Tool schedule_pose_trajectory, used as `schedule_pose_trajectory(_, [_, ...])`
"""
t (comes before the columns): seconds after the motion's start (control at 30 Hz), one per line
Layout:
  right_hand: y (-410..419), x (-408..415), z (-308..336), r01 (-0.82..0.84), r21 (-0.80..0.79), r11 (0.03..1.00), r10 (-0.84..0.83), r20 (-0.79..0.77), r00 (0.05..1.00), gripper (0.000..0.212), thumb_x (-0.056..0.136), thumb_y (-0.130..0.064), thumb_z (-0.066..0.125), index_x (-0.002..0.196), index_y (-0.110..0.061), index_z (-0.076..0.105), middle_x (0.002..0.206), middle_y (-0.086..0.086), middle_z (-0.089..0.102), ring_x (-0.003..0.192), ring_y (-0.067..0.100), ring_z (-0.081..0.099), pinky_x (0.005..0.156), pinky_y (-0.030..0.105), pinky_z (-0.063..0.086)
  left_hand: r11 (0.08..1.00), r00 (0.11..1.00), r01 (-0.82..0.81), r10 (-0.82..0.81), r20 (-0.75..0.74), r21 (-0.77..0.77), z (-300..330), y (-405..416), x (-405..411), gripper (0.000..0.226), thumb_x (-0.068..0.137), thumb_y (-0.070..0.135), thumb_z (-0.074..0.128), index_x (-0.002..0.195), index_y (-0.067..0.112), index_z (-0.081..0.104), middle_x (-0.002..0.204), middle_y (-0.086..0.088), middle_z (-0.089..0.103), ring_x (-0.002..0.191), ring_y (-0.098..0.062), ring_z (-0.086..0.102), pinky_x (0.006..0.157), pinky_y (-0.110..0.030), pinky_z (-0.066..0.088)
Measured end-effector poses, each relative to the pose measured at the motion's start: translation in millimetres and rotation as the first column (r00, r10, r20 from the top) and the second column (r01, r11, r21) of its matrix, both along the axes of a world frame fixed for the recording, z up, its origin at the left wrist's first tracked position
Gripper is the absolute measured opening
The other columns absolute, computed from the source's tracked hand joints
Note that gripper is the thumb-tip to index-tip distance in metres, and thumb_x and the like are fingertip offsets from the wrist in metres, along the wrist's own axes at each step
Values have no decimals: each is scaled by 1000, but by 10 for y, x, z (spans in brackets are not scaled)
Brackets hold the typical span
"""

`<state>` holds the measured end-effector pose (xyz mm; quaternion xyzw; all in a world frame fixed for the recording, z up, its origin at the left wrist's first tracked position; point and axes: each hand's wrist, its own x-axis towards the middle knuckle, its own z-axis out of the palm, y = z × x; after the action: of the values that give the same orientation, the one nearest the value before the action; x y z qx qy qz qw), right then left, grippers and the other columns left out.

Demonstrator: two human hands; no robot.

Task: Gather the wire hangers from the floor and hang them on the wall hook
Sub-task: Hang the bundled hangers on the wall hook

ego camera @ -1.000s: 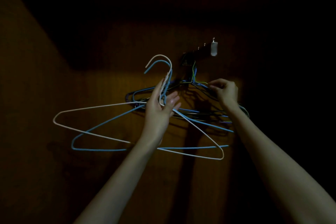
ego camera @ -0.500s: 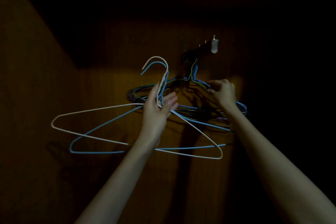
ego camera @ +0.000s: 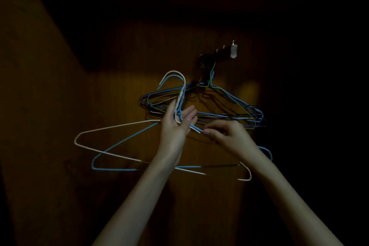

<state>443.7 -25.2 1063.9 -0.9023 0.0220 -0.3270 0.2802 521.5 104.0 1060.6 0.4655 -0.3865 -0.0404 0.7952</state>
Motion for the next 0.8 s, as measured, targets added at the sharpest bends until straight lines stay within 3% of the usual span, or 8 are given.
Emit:
schedule_pose_trajectory(0.1, [78,-82,-34,9,10,1000,-8,-45,999,9,86,-26,64,90,-22,71,75,0,71,69,18,67,73,38,55,1000,1000,9,-9,5,6,-35,31,-67,51,95,-6,41,141,14,31,125,-16,54,108,-17,58,86,-15,50])
schedule_pose_trajectory(0.17, [106,-117,-50,33,8,999,-33,-41,999,9,86,-27,65,79,-34,67,70,-1,69,67,20,67,73,42,55,1000,1000,26,-26,-2,15,-54,51,-81,53,95,-6,41,142,15,30,128,-17,53,108,-17,58,89,-19,49])
schedule_pose_trajectory(0.27, [121,-154,-83,98,30,995,-97,-32,995,22,85,-28,65,69,-41,60,62,-5,66,65,17,66,73,45,54,994,998,62,-62,2,85,-86,104,-107,65,93,-2,49,143,33,25,134,-10,52,114,-13,58,84,-21,52])
schedule_pose_trajectory(0.37, [139,-191,-121,140,76,987,-139,-21,990,24,86,-27,65,66,-40,60,58,-6,63,62,13,64,73,45,54,987,996,94,-94,-5,131,-120,166,-157,71,90,-2,54,128,52,30,135,-8,51,114,-13,59,72,-16,52])
schedule_pose_trajectory(0.5, [163,-258,-158,174,104,979,-173,-24,985,23,84,-28,66,65,-40,62,62,-7,66,60,8,62,73,41,55,989,994,104,-100,-36,110,-122,217,-243,72,90,-10,48,136,42,31,131,-13,54,101,-11,63,73,-15,54])
schedule_pose_trajectory(0.57, [162,-293,-169,201,78,977,-201,-10,980,19,83,-31,66,67,-40,64,70,-8,68,70,11,63,76,42,53,988,993,113,-110,-39,102,-114,217,-293,72,90,-13,45,138,38,29,131,-14,53,99,-12,63,75,-16,54])
schedule_pose_trajectory(0.67, [161,-369,-150,289,19,957,-289,30,957,8,84,-33,65,83,-29,71,85,-6,69,89,16,62,80,40,50,989,992,124,-120,-48,85,-109,215,-355,71,89,-15,46,139,33,31,131,-17,53,113,-24,59,78,-19,53])
schedule_pose_trajectory(0.8, [58,-479,-96,331,43,943,-334,141,932,12,85,-32,64,90,-24,72,88,-9,68,93,16,62,82,45,50,988,988,143,-138,-69,65,-118,237,-377,73,86,-12,52,139,33,33,116,-15,57,121,-28,55,86,-23,51])
